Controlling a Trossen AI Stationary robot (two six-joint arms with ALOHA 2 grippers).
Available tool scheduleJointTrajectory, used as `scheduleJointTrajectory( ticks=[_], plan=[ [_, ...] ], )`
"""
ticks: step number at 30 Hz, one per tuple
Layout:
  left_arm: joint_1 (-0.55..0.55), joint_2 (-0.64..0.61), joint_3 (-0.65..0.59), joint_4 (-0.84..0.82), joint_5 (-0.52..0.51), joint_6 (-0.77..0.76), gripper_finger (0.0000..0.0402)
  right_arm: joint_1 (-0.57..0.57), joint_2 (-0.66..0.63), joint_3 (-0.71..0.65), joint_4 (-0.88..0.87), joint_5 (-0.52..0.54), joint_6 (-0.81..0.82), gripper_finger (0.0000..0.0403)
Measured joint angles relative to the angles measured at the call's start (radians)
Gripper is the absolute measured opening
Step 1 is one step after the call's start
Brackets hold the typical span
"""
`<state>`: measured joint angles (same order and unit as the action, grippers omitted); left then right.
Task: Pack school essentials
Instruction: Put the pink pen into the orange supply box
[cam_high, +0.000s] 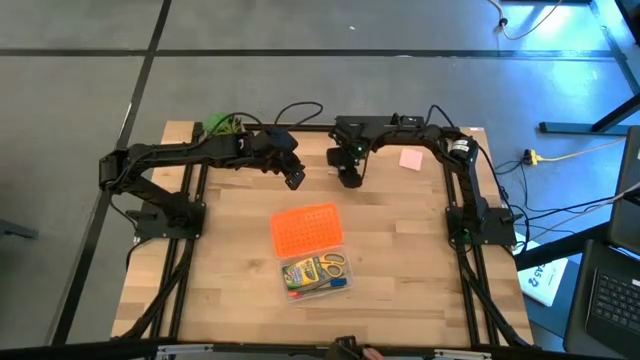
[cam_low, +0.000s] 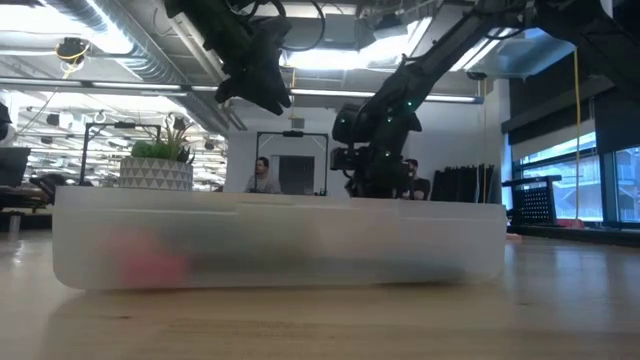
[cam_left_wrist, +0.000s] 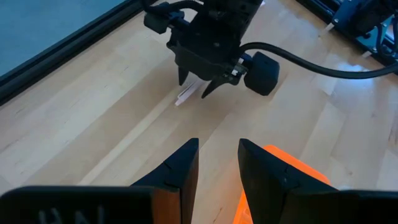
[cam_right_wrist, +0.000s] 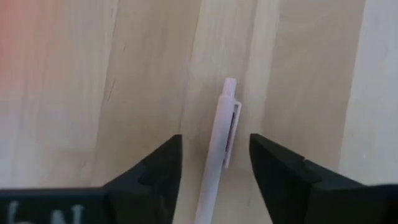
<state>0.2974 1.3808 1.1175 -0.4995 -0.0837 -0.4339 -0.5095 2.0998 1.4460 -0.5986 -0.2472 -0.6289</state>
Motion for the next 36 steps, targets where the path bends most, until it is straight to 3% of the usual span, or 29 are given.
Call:
scheduleJointTrajectory(
  ticks=[9, 29, 36],
  plan=[
    [0.0, 0.0, 0.0, 0.0, 0.0, 0.0, 0.0106, -0.001, -0.005, -0.057, 0.094, -0.013, 0.0, 0.019],
    [0.0, 0.0, 0.0, 0.0, 0.0, 0.0, 0.0106, 0.0, -0.005, -0.076, 0.116, -0.021, 0.018, 0.0049],
    [0.0, 0.0, 0.0, 0.0, 0.0, 0.0, 0.0105, 0.002, -0.004, -0.076, 0.121, -0.021, 0.018, 0.0039]
  ],
)
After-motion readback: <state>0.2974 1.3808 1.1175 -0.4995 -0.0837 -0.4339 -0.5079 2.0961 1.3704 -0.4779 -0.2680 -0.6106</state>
